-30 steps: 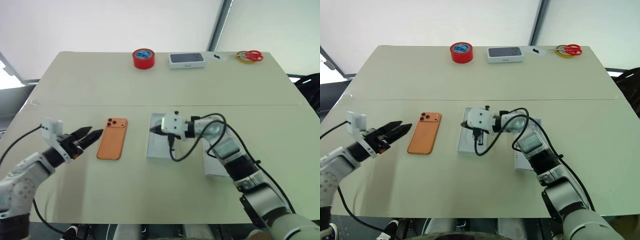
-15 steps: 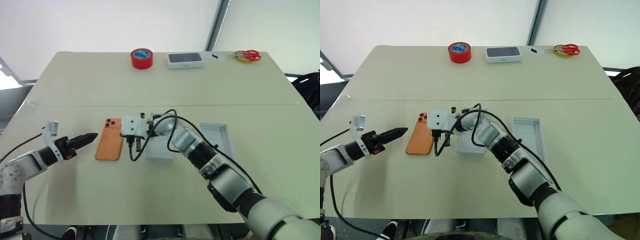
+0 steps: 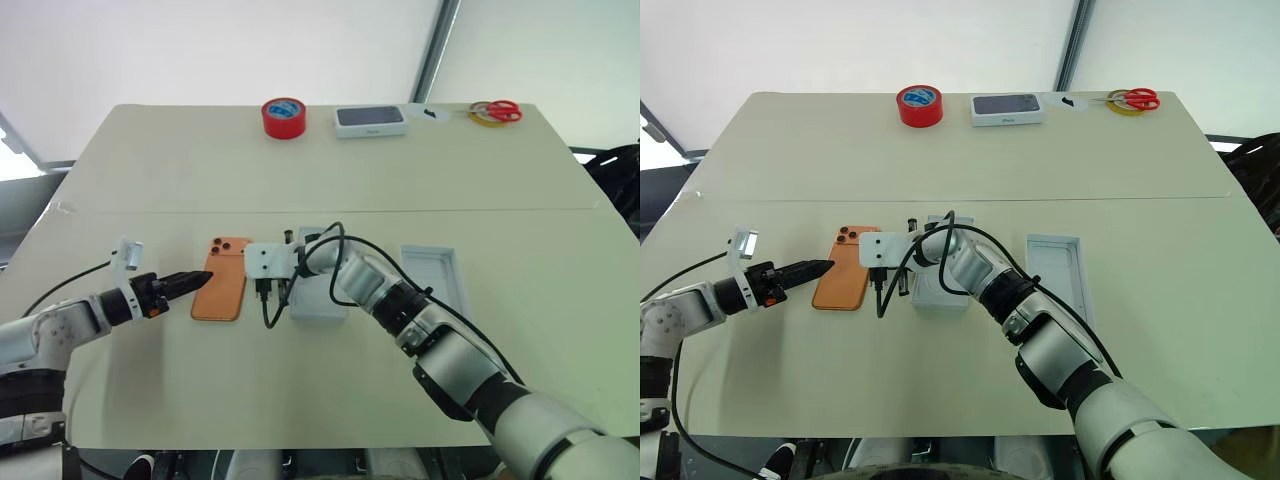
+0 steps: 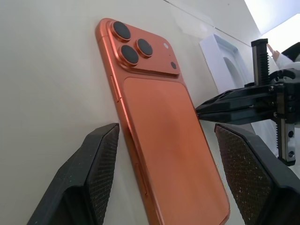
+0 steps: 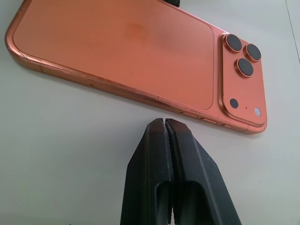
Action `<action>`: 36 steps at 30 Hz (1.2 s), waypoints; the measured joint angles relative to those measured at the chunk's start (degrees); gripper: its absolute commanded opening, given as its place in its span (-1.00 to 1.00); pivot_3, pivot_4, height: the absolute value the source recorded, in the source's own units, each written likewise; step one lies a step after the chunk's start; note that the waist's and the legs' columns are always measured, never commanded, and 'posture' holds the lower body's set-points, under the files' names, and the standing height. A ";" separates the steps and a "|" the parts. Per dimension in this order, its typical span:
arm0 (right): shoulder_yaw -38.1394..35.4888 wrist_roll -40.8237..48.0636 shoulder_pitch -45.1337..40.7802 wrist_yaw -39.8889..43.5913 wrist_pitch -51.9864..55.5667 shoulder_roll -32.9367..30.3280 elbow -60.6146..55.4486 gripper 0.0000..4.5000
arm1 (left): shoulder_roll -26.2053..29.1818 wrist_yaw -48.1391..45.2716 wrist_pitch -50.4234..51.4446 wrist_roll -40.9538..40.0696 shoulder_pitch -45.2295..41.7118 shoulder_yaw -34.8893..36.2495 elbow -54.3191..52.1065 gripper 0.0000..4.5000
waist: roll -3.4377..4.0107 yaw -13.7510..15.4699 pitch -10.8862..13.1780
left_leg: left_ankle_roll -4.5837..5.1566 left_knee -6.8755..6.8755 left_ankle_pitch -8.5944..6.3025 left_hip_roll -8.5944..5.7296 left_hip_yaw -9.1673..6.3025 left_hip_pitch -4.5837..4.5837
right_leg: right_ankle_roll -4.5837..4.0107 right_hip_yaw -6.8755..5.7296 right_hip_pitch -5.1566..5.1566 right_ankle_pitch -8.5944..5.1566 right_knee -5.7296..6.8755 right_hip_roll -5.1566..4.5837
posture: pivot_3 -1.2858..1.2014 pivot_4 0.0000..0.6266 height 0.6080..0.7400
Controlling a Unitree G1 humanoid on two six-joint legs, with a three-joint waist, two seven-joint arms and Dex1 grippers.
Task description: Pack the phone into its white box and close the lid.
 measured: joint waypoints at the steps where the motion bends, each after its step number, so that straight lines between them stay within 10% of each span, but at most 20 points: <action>1: -0.03 -0.06 0.04 0.04 0.06 -0.04 -0.04 -0.97 | -0.37 -0.06 0.00 0.37 -0.38 -0.34 -0.04 0.53 | 0.00 0.04 -0.02 | 0.00 0.00 0.00 -0.01 0.00 0.01 | 0.00 0.00 0.01 0.00 0.00 0.00 | 0.03 -0.52 0.84; 36: -1.36 -0.42 1.08 -0.18 -0.47 -0.19 -0.14 -0.97 | -7.38 7.90 19.79 -0.26 -9.30 5.34 1.09 0.53 | 0.04 0.33 -0.13 | -0.04 0.00 0.03 -0.06 -0.09 0.15 | 0.00 -0.02 0.17 0.00 0.01 -0.01 | 0.03 -0.52 0.84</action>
